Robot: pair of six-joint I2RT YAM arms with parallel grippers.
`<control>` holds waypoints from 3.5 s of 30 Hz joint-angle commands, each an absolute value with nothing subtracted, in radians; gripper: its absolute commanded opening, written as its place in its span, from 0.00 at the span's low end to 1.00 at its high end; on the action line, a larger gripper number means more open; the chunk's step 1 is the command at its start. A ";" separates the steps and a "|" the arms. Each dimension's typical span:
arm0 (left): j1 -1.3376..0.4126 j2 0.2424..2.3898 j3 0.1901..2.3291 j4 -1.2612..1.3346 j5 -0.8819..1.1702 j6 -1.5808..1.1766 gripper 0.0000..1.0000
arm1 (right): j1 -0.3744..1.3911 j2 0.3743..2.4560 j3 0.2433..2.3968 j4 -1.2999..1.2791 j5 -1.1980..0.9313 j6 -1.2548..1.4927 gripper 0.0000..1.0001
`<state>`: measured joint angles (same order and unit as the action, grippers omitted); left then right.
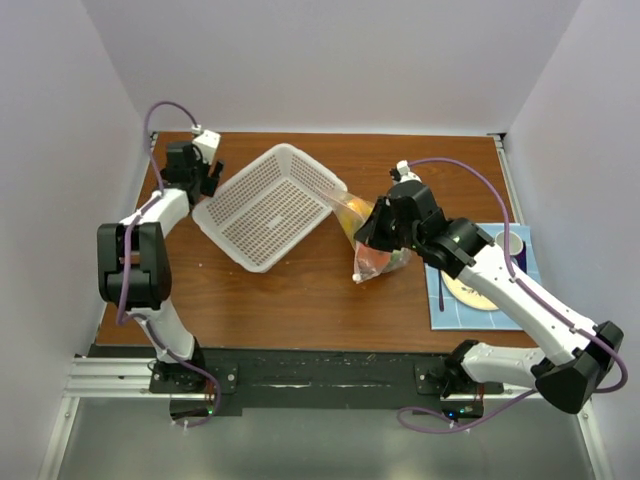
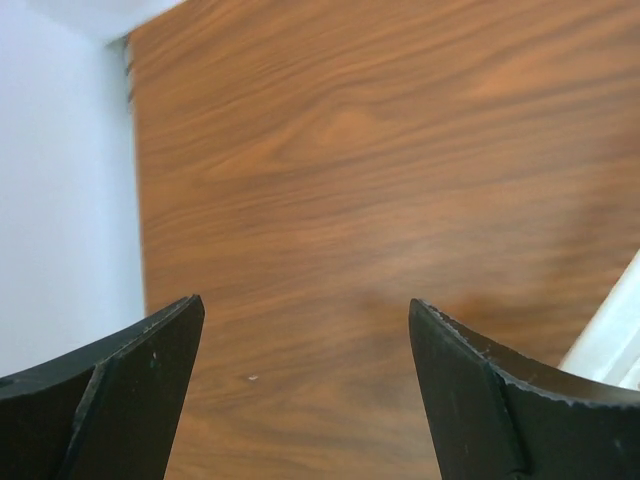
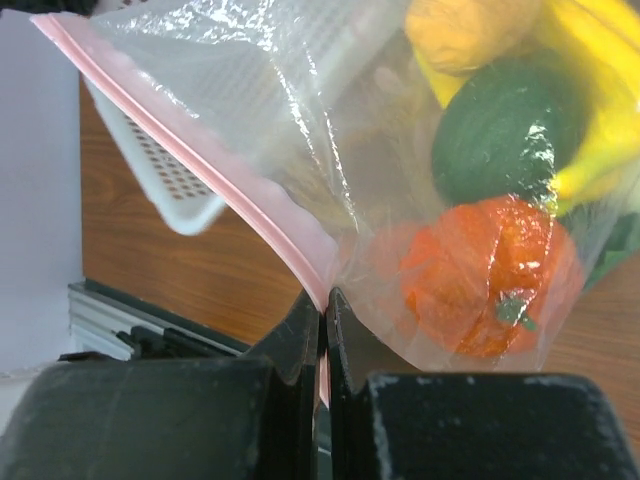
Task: Open the zip-top bag and remove the fake food
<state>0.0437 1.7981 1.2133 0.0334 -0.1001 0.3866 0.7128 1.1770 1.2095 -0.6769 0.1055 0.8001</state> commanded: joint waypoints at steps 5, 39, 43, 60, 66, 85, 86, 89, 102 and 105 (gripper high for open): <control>-0.187 1.591 1.048 -0.126 0.047 0.532 0.89 | 0.718 1.203 1.304 -0.656 0.165 0.779 0.00; -0.056 1.189 1.150 -0.338 0.161 0.268 1.00 | 0.716 1.238 1.994 -0.951 0.420 0.525 0.00; 0.115 1.244 1.372 -0.444 0.397 0.164 1.00 | 0.716 1.342 2.141 -0.917 0.266 0.509 0.00; 0.707 1.242 1.510 0.089 1.415 -0.680 1.00 | 0.902 1.928 2.493 -0.637 -0.330 0.491 0.00; 0.759 1.267 1.309 0.836 1.497 -1.166 1.00 | 0.937 2.084 2.609 -0.684 -0.463 0.471 0.00; 0.759 1.160 1.276 0.661 1.514 -0.916 1.00 | 0.968 2.184 2.526 -0.586 -0.632 0.319 0.00; 0.758 1.152 1.278 0.637 1.529 -0.888 1.00 | 0.969 2.195 2.523 -0.648 -0.599 0.275 0.00; 0.758 1.147 1.282 0.530 1.549 -0.787 1.00 | 0.973 2.136 2.424 -0.681 -0.487 0.132 0.00; 0.525 0.910 1.056 -0.289 1.535 0.630 0.99 | 0.971 1.819 1.982 -0.591 -0.544 -0.190 0.00; 0.463 0.884 0.986 -0.094 1.531 0.517 0.98 | 0.971 1.784 1.903 -0.497 -0.592 -0.143 0.00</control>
